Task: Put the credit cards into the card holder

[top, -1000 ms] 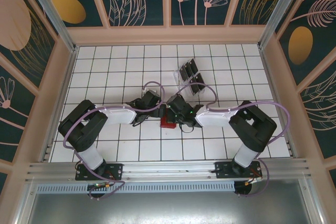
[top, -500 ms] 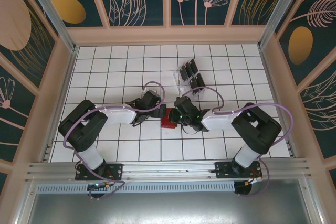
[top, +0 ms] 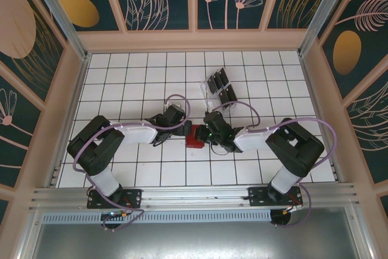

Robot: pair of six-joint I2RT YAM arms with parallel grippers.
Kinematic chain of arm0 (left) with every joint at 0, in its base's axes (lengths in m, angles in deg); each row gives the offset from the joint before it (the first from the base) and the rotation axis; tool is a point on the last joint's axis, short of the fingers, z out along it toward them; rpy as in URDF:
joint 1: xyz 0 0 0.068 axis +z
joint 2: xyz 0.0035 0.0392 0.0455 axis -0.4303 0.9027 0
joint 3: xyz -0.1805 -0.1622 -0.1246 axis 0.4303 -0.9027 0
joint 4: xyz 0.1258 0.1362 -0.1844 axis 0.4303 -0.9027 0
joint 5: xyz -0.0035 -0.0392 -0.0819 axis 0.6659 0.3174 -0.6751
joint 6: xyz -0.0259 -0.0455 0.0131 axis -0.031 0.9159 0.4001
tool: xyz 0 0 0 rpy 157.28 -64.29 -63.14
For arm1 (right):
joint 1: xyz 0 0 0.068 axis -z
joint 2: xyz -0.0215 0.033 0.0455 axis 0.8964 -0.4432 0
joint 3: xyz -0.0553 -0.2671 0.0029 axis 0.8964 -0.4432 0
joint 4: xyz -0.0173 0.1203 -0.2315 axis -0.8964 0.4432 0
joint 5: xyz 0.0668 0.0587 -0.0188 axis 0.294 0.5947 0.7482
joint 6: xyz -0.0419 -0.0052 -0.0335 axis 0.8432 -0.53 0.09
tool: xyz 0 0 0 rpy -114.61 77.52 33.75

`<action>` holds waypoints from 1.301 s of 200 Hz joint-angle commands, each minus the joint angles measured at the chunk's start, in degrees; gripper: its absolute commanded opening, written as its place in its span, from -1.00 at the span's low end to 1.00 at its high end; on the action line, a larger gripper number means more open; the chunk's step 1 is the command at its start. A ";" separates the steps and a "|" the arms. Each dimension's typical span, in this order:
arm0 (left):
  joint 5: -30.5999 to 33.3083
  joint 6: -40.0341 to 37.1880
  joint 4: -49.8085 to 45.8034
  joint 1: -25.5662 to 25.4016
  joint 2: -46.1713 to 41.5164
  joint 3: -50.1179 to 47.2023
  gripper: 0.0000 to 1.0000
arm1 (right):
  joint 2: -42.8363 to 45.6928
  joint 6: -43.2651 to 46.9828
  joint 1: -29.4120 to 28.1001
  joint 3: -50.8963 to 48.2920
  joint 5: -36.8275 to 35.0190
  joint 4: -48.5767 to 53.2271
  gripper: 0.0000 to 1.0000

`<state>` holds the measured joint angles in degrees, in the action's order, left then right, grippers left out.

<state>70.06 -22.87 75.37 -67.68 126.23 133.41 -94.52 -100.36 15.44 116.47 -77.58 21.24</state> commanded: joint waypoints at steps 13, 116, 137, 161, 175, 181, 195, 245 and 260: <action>-3.75 -0.34 -2.94 0.11 2.22 -1.63 0.97 | -7.35 4.85 2.32 0.94 -3.23 24.07 -1.00; -5.61 -0.55 -2.32 0.14 2.35 -2.33 0.97 | -15.59 10.25 6.33 3.30 3.23 27.23 -1.00; -5.28 -0.69 -2.54 0.12 2.72 -1.90 0.97 | -12.60 9.63 6.28 3.12 4.71 25.61 -1.00; -5.26 -0.88 -2.76 0.13 3.40 -1.40 0.97 | -8.53 9.54 5.91 5.42 6.33 24.62 -1.00; -5.14 -0.86 -2.86 0.12 3.73 -1.10 0.97 | -6.42 9.67 5.80 7.40 7.11 24.43 -1.00; -5.09 -0.93 -2.93 0.12 3.90 -0.96 0.97 | -5.50 9.78 5.72 8.24 7.54 24.16 -1.00; -5.01 -1.00 -3.11 0.11 4.13 -0.76 0.97 | -3.57 9.78 5.73 9.75 8.50 23.47 -1.00; -4.92 -1.02 -3.46 0.11 4.67 -0.39 0.97 | 0.80 8.73 5.72 12.24 10.32 22.17 -1.00; -4.91 -0.99 -3.55 0.16 4.76 -0.35 0.97 | 1.57 8.24 5.71 11.92 10.45 21.72 -1.00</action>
<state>69.84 -23.09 75.70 -67.38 126.80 133.72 -95.70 -91.81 21.24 127.66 -66.24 40.41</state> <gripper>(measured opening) 0.985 0.044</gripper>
